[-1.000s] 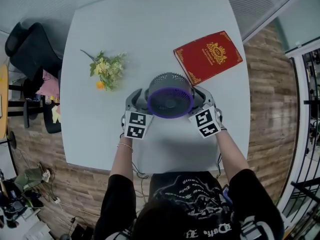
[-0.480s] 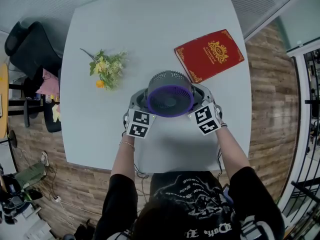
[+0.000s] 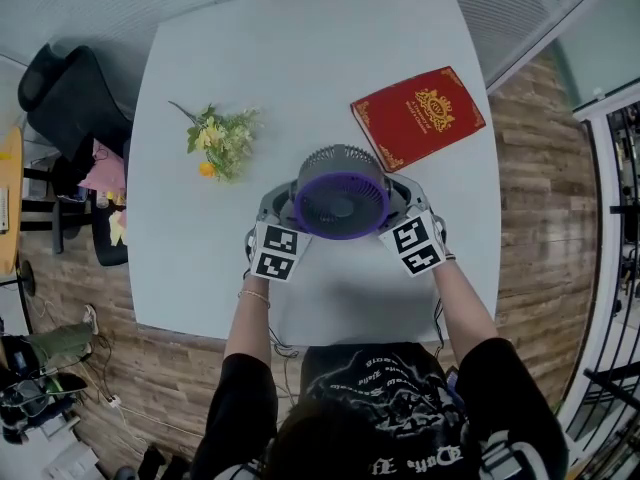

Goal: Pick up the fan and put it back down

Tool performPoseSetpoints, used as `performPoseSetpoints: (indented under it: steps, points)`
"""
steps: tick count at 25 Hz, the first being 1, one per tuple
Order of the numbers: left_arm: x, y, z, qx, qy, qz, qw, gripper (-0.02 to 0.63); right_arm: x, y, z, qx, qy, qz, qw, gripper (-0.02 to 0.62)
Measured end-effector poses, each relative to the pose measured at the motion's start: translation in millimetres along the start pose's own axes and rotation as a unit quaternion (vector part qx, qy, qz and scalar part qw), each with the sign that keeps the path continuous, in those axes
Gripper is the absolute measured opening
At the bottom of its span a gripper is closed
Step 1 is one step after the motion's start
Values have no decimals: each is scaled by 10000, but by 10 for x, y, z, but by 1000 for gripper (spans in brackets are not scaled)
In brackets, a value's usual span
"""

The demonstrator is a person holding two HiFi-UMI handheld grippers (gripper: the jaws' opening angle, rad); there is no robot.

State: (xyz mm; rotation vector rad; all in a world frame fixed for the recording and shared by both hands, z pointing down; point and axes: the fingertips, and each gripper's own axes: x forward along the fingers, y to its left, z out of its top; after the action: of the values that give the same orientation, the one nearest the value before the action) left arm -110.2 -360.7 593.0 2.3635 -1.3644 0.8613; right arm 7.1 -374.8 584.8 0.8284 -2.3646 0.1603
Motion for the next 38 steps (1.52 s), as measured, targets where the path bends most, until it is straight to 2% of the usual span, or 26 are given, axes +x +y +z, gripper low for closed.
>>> performPoseSetpoints:
  steps: [10, 19, 27, 38]
  points:
    - [-557, -190, 238, 182, -187, 26, 9997, 176, -529, 239, 301, -89, -198, -31, 9998, 244]
    - [-1219, -580, 282, 377, -269, 12, 9989, 184, -1182, 678, 381, -122, -145, -165, 9997, 244]
    - [-1798, -1042, 4, 419, -96, -16, 9991, 184, -1695, 1244, 191, -31, -110, -177, 9998, 242]
    - [-2291, -1532, -374, 305, -20, -32, 9995, 181, -2148, 1802, -124, 54, 6, -158, 9999, 239]
